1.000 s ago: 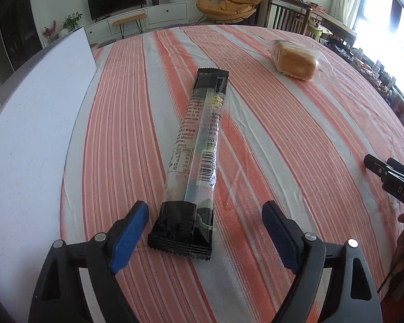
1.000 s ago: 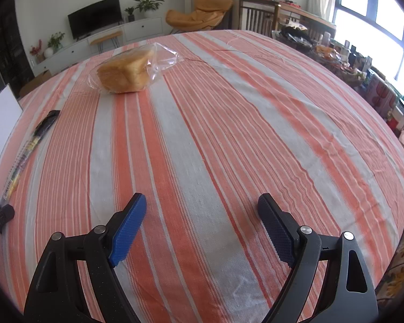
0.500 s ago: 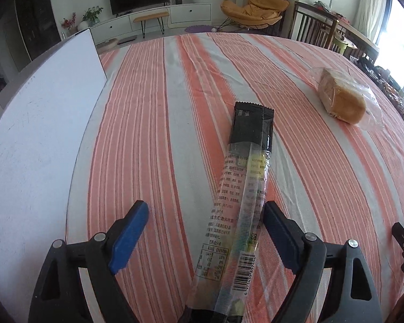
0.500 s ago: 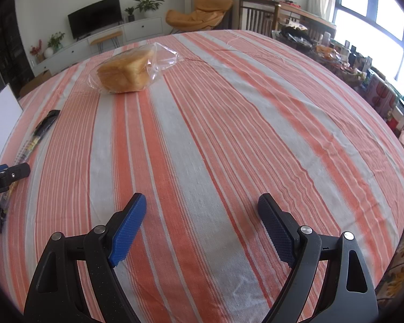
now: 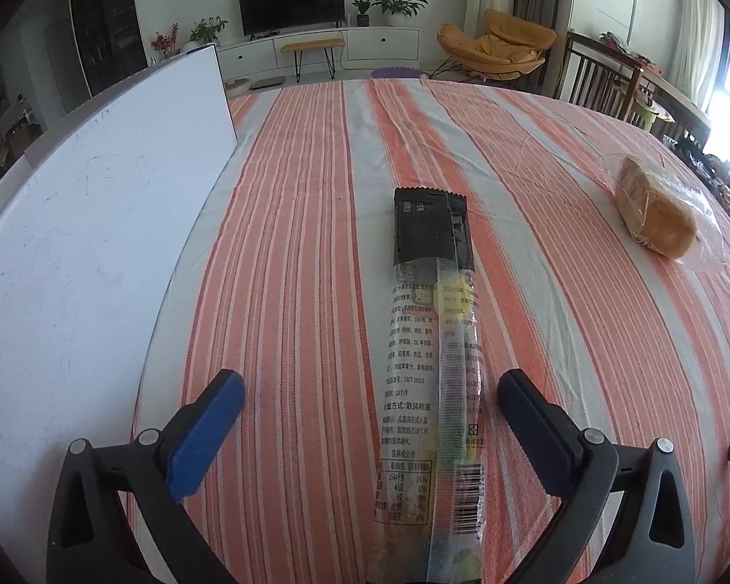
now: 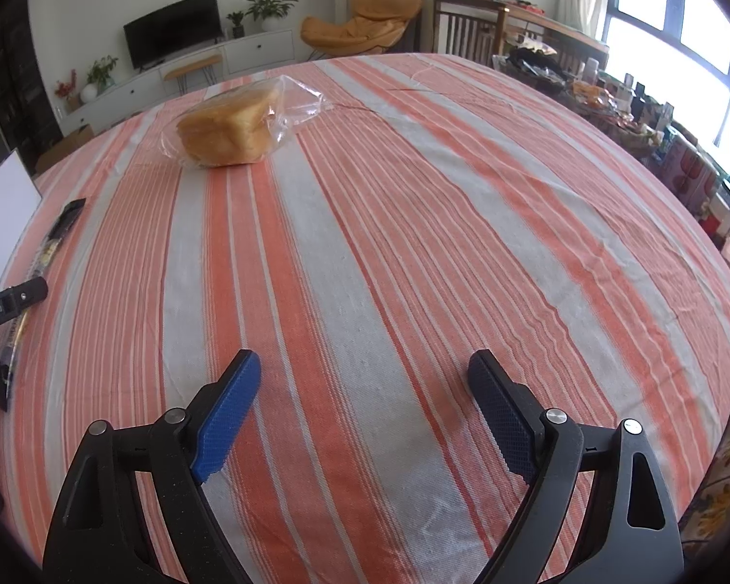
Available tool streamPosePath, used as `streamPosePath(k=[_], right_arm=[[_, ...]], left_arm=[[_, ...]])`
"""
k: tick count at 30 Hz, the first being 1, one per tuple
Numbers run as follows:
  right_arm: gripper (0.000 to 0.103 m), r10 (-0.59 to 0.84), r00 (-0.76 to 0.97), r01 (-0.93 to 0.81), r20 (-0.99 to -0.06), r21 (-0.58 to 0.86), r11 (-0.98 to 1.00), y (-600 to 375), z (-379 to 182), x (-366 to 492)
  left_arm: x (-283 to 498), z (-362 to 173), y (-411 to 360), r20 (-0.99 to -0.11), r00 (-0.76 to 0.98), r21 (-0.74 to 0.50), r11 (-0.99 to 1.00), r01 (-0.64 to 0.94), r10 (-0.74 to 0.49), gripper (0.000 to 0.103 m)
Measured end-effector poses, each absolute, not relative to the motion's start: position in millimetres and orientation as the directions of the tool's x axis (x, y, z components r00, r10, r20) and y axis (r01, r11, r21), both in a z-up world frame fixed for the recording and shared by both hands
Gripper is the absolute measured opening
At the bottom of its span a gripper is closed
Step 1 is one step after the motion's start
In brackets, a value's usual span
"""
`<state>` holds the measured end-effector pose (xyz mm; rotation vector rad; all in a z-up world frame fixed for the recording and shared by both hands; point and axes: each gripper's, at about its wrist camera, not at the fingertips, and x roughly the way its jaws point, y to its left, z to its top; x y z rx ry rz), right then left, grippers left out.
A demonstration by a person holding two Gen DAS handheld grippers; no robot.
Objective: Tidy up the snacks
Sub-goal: 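Hold the stick packet in the left tool while the right tool moves toward the bread loaf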
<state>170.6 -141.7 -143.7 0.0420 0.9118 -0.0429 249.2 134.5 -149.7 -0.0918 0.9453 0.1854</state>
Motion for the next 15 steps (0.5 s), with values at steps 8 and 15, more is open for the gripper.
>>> streamPosePath(k=[8,15], right_arm=[[0.090,-0.015,0.612,0.053,-0.791,0.022,0.998,-142,-144,170],[0.089,0.028,0.593,0.089,-0.805,0.100,0.991,-150,-134,181]], left_arm=[[249,-149,135,-0.813,0.571,0.003,0.980,-0.197,0.117,0.103],[249,-149,135,-0.812,0.571,0.003,0.980,-0.197,0.117,0.103]])
